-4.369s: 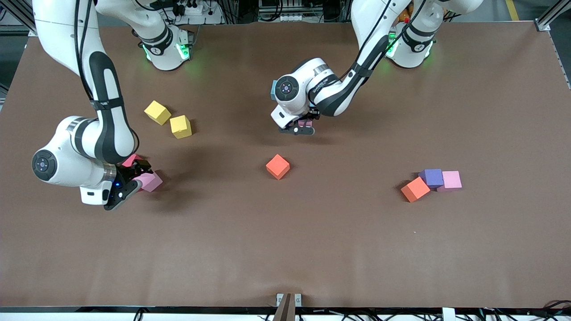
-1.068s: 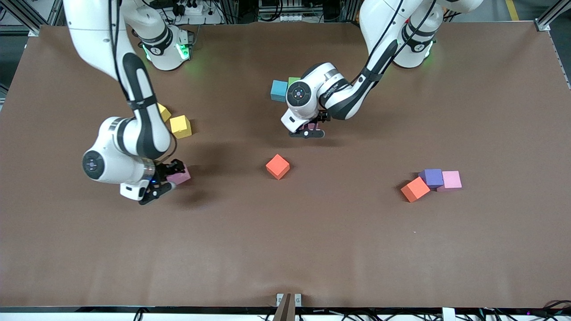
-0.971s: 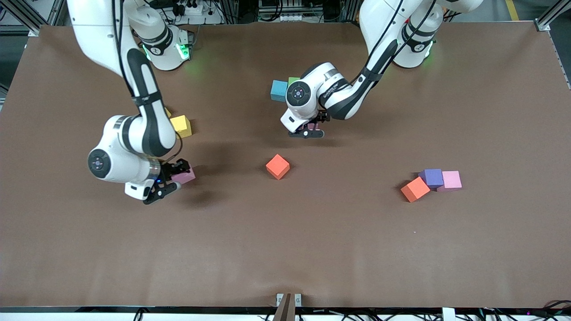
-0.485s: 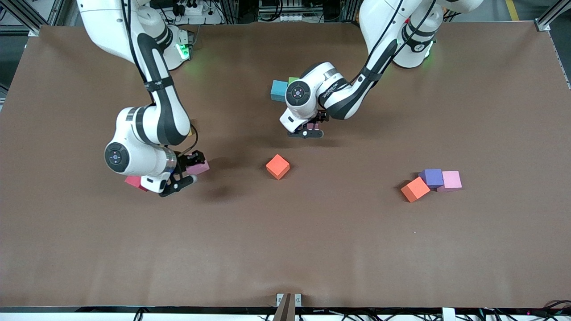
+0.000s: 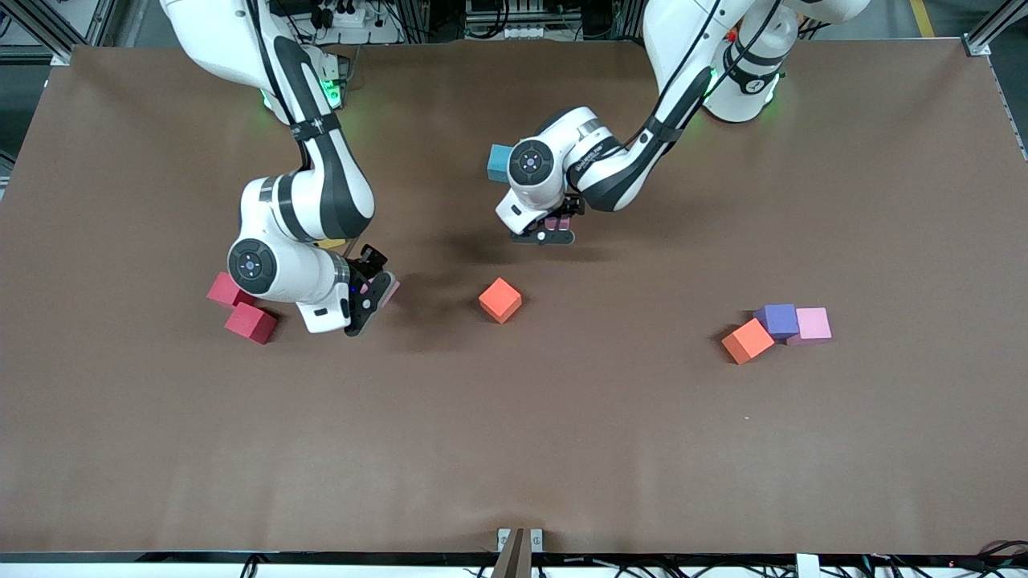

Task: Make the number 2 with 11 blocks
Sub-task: 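Place the pink cube with the left gripper while the right gripper carries pink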

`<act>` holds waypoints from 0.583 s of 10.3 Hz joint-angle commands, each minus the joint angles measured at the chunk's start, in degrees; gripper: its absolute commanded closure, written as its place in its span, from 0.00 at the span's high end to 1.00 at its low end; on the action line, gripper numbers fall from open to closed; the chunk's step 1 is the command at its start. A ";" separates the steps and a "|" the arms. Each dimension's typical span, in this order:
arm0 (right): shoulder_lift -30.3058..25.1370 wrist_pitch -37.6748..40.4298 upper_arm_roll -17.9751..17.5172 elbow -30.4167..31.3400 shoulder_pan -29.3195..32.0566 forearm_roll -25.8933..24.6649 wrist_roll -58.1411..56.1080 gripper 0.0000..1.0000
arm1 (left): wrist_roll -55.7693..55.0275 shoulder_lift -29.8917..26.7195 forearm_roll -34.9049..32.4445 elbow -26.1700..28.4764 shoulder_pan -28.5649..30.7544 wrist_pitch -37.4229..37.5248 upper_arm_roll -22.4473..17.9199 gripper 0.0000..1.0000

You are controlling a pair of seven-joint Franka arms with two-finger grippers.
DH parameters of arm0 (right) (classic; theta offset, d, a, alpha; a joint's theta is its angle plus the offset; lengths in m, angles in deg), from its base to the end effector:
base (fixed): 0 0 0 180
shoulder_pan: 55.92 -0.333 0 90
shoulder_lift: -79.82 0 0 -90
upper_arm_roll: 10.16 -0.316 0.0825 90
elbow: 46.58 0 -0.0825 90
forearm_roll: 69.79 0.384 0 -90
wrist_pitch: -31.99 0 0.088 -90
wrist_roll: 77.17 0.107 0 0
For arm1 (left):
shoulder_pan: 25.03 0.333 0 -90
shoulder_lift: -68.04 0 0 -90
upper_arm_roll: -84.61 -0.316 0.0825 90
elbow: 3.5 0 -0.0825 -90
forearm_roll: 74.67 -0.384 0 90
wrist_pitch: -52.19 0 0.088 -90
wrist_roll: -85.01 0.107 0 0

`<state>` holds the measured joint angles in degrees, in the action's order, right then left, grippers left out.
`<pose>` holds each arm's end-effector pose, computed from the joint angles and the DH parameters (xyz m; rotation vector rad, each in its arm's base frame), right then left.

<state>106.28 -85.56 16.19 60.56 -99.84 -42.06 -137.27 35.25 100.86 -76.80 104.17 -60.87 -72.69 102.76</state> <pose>0.5702 0.2222 0.2733 -2.4507 -1.5058 0.1755 0.3637 -0.4875 0.1990 -3.0125 0.1088 0.4032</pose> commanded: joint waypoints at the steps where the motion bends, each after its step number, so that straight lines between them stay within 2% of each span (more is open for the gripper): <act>1: -0.80 -3.03 0.02 0.96 -1.07 -1.28 -15.61 0.07 | -0.60 -0.66 0.99 -0.44 0.15 -0.01 0.21 1.00; 3: -0.62 -3.39 0.11 -0.09 -3.96 -4.33 -18.57 0.07 | -0.07 -1.45 0.47 -0.09 0.50 0.26 0.21 1.00; 4: -0.71 -3.22 0.11 -0.62 -4.33 -5.66 -18.57 0.02 | 0.28 -2.14 0.29 0.08 0.68 0.69 0.21 1.00; 6: -0.97 -2.34 0.02 -0.45 -4.33 -5.59 -17.70 0.00 | 2.73 -4.16 0.29 -0.18 1.12 4.20 0.13 1.00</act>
<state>106.27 -88.70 16.06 59.97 -104.43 -46.64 -154.40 36.04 99.61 -76.80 103.45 -60.34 -71.25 102.82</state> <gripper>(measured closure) 0.414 0.000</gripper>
